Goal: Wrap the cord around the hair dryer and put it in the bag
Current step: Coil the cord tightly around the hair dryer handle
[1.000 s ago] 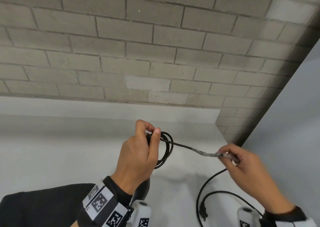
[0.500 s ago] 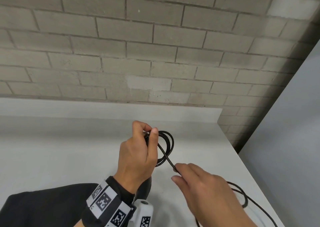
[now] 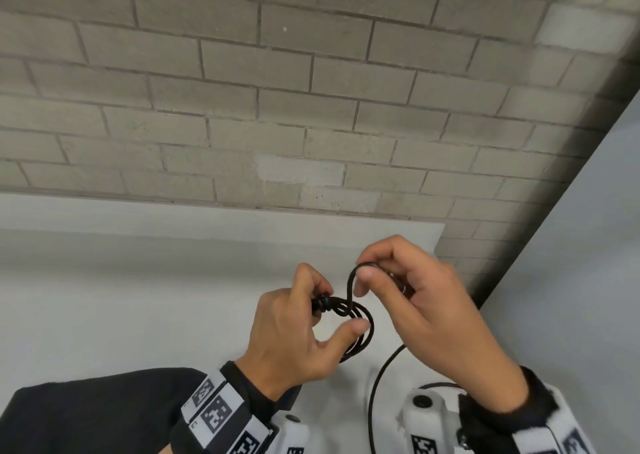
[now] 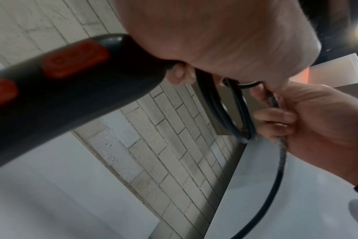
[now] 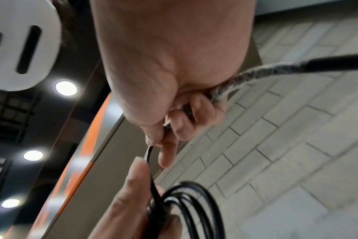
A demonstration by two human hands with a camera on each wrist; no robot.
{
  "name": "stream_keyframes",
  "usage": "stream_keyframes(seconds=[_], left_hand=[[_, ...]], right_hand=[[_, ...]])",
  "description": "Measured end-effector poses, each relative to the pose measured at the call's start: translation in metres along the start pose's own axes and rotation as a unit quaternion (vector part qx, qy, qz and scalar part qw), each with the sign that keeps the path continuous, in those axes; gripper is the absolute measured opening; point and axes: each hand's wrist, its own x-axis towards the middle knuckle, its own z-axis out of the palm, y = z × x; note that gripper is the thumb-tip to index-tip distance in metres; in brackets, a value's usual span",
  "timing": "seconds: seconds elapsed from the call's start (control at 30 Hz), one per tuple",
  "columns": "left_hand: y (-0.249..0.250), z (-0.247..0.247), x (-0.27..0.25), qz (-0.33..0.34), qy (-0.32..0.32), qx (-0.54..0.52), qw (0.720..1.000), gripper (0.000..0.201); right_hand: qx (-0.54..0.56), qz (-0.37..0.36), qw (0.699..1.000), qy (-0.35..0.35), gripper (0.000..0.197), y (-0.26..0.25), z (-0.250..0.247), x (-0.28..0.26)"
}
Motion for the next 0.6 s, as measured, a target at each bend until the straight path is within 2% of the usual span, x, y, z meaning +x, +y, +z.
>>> stream_keyframes(seconds=[0.13,0.3,0.5,0.6], left_hand=[[-0.001,0.004,-0.003,0.021,0.005,-0.006,1.0,0.039],[-0.001,0.006,-0.005,0.028,0.006,-0.032,0.999,0.037],[-0.001,0.006,-0.005,0.037,0.032,-0.029,0.998,0.034],[-0.002,0.007,-0.005,0.021,0.042,-0.028,0.999,0.033]], right_hand=[[0.115,0.055,0.991,0.036,0.008,0.005,0.018,0.006],[0.164,0.127,0.976,0.07,0.01,0.019,0.032,0.006],[0.237,0.185,0.952,0.056,0.007,0.037,0.045,-0.009],[0.263,0.185,0.945,0.059,0.007,0.04,0.046,-0.018]])
